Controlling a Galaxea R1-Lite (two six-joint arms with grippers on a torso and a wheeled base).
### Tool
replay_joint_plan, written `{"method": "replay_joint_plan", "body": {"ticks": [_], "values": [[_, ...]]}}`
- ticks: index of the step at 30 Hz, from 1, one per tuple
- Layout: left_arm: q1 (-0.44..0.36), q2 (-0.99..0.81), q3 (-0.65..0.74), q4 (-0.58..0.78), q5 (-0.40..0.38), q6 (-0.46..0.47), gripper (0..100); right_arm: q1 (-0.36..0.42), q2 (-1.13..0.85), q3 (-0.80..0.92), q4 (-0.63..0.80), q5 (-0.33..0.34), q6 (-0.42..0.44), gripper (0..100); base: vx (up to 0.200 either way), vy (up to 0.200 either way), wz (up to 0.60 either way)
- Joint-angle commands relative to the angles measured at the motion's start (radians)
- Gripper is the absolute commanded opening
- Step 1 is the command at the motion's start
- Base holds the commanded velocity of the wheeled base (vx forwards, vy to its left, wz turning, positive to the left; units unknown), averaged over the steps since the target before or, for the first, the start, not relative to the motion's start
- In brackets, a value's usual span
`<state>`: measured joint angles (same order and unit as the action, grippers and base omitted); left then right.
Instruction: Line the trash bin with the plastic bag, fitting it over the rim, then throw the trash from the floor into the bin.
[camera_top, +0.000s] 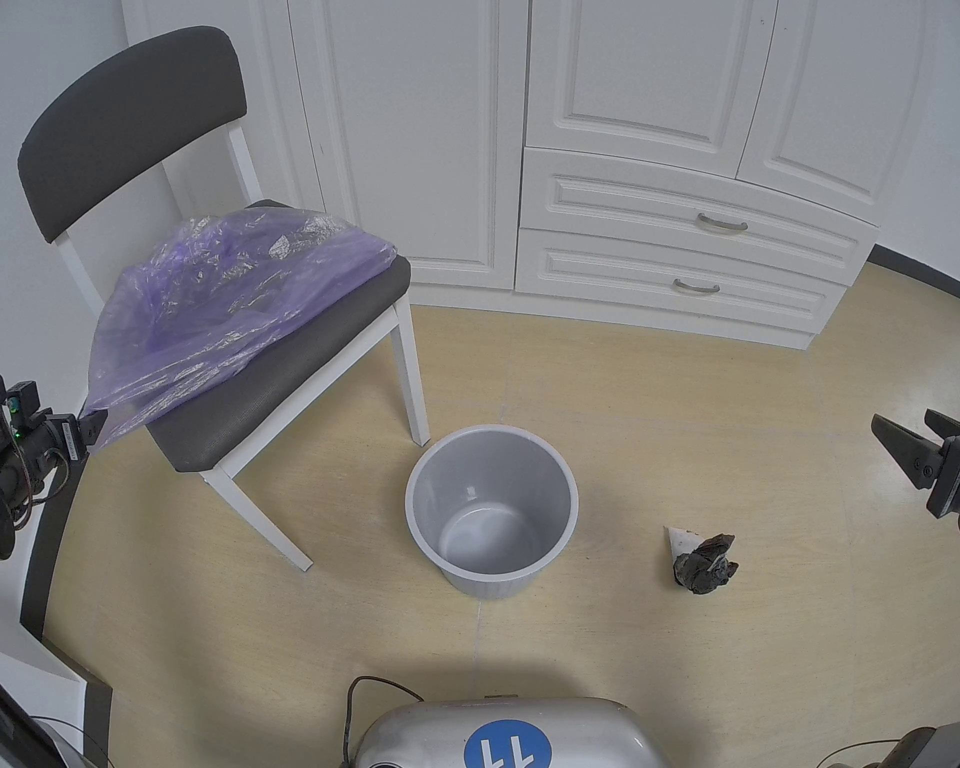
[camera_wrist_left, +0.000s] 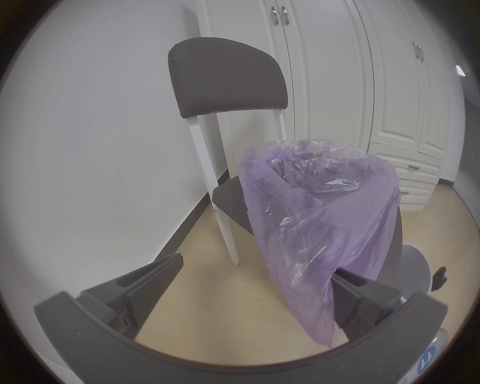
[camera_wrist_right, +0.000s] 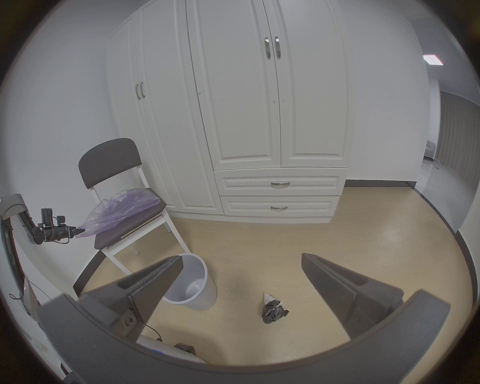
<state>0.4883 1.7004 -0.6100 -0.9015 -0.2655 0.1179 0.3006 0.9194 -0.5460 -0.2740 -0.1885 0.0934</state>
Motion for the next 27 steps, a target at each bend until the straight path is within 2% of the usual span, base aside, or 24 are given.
{"method": "replay_joint_plan", "body": {"ticks": [1,9,10,12,27], "values": [[0.016,0.053,0.052,-0.082,-0.015,-0.044,100,0.0,-0.004,0.001,-0.001,0.0,0.0,100,0.0,0.0,0.0],[0.016,0.077,0.108,-0.24,-0.017,-0.13,100,0.002,-0.004,0.001,-0.001,0.0,0.0,100,0.0,0.0,0.0],[0.012,0.07,0.111,-0.29,-0.017,-0.165,100,0.015,-0.007,0.003,-0.001,0.0,0.0,100,0.0,0.0,0.0],[0.009,0.056,0.125,-0.343,-0.017,-0.173,100,0.043,-0.008,0.001,-0.001,-0.002,0.0,100,0.0,0.0,0.0],[-0.033,0.09,0.142,-0.392,-0.009,-0.176,100,0.068,-0.042,0.008,-0.001,0.0,-0.008,100,0.0,0.0,0.0]]}}
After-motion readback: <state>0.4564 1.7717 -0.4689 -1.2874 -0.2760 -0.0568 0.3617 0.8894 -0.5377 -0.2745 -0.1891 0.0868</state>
